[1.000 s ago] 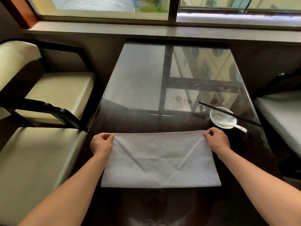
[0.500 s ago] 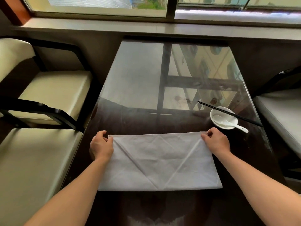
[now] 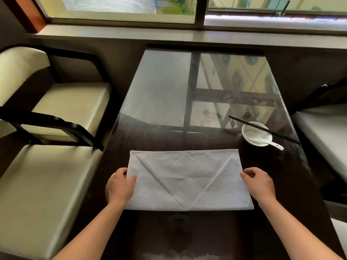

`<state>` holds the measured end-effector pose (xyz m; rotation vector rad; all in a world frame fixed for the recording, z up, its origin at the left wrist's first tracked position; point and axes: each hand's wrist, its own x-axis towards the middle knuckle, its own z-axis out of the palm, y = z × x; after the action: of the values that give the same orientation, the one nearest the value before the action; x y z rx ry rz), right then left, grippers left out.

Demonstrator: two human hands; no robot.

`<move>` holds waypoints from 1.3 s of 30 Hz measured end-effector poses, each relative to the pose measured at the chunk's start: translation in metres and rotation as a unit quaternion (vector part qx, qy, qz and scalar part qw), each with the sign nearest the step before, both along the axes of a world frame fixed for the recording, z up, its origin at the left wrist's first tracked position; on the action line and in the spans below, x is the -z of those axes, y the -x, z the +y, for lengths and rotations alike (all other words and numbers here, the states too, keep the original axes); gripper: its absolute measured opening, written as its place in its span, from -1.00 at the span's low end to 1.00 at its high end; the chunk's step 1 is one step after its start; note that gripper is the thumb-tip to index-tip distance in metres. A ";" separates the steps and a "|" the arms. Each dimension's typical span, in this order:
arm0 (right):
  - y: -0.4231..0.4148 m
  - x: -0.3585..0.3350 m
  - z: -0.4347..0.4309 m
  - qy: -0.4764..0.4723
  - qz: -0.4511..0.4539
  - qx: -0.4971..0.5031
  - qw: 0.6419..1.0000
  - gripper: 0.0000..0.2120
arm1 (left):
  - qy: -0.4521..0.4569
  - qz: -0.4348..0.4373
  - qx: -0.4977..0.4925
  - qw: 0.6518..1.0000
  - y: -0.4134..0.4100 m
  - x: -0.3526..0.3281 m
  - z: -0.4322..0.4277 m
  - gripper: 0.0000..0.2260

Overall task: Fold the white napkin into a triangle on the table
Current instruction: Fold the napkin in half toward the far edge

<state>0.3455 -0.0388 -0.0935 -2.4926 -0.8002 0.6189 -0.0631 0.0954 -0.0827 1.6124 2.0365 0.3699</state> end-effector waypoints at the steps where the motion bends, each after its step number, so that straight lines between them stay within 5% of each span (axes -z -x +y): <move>1: 0.004 0.000 -0.007 0.008 0.001 0.001 1.000 -0.73 | 0.006 0.003 0.001 1.000 0.002 -0.001 -0.007 -0.67; 8: 0.023 -0.008 -0.050 0.112 -0.031 -0.014 0.993 -0.67 | 0.040 -0.021 -0.026 0.999 0.029 0.004 -0.055 -0.66; 24: 0.052 -0.028 -0.076 0.166 0.120 0.054 0.977 -0.72 | 0.046 -0.182 -0.137 0.973 0.051 0.006 -0.051 -0.70; 31: 0.061 -0.026 -0.090 0.006 0.240 0.163 0.957 -0.90 | 0.051 -0.233 -0.168 0.956 0.059 0.009 -0.056 -0.68; 39: 0.072 -0.024 -0.113 -0.040 0.252 0.181 0.950 -0.70 | 0.037 -0.242 -0.174 0.954 0.071 0.009 -0.064 -0.77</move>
<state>0.2735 -0.1518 -0.0692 -2.1745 -0.1665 1.0000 -0.1341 0.0313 -0.0914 0.9851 1.9075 0.7267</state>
